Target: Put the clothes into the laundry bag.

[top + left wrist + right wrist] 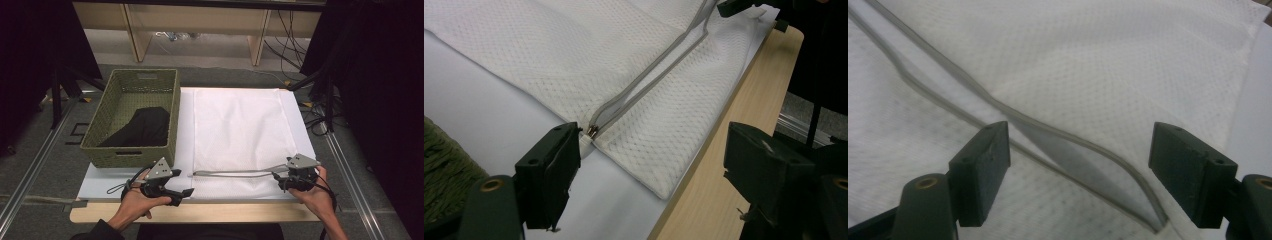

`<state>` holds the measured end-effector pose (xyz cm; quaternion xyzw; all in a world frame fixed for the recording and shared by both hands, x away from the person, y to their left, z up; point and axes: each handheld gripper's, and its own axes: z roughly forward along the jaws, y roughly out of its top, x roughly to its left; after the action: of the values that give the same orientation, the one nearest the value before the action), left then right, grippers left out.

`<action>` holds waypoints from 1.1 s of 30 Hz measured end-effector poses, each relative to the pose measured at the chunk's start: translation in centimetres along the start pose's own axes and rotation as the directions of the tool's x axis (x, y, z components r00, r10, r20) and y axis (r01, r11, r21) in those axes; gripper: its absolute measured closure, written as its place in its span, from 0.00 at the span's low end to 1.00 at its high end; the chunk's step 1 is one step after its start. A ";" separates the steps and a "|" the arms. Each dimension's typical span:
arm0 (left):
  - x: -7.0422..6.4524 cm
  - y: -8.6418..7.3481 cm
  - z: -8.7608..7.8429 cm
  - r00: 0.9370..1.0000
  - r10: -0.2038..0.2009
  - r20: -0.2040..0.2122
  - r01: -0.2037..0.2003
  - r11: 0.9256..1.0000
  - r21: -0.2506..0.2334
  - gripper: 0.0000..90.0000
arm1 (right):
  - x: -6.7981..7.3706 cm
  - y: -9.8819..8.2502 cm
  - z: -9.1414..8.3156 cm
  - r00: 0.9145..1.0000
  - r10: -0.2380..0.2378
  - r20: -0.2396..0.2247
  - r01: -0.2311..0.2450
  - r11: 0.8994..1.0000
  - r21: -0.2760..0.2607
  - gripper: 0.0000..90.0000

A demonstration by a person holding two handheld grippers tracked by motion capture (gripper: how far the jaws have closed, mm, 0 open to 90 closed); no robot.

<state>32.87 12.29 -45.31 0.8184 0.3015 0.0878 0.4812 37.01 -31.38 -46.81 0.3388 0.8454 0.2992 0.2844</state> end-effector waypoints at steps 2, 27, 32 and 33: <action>0.1 0.0 -0.1 1.000 -0.001 0.006 0.001 1.000 0.003 0.25 | -0.4 -0.1 0.3 0.999 -0.015 0.029 0.015 0.999 0.030 0.30; -0.1 -0.2 -0.2 1.000 0.019 -0.008 -0.019 1.000 0.019 0.25 | -0.5 1.9 3.1 0.987 -0.159 -0.013 0.159 0.986 0.057 0.62; -0.1 -0.3 -0.1 1.000 0.010 -0.009 -0.010 1.000 0.013 0.25 | 0.5 2.8 3.7 0.973 -0.222 -0.068 0.225 0.974 0.034 0.73; -0.1 -0.2 -0.2 1.000 0.011 -0.017 -0.010 1.000 0.020 0.25 | 0.8 3.0 3.8 0.973 -0.220 -0.073 0.224 0.974 0.036 0.74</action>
<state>32.61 12.45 -45.39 0.8240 0.3021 0.0942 0.4700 40.32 -27.83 -47.44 0.2379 0.8937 0.2582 0.2792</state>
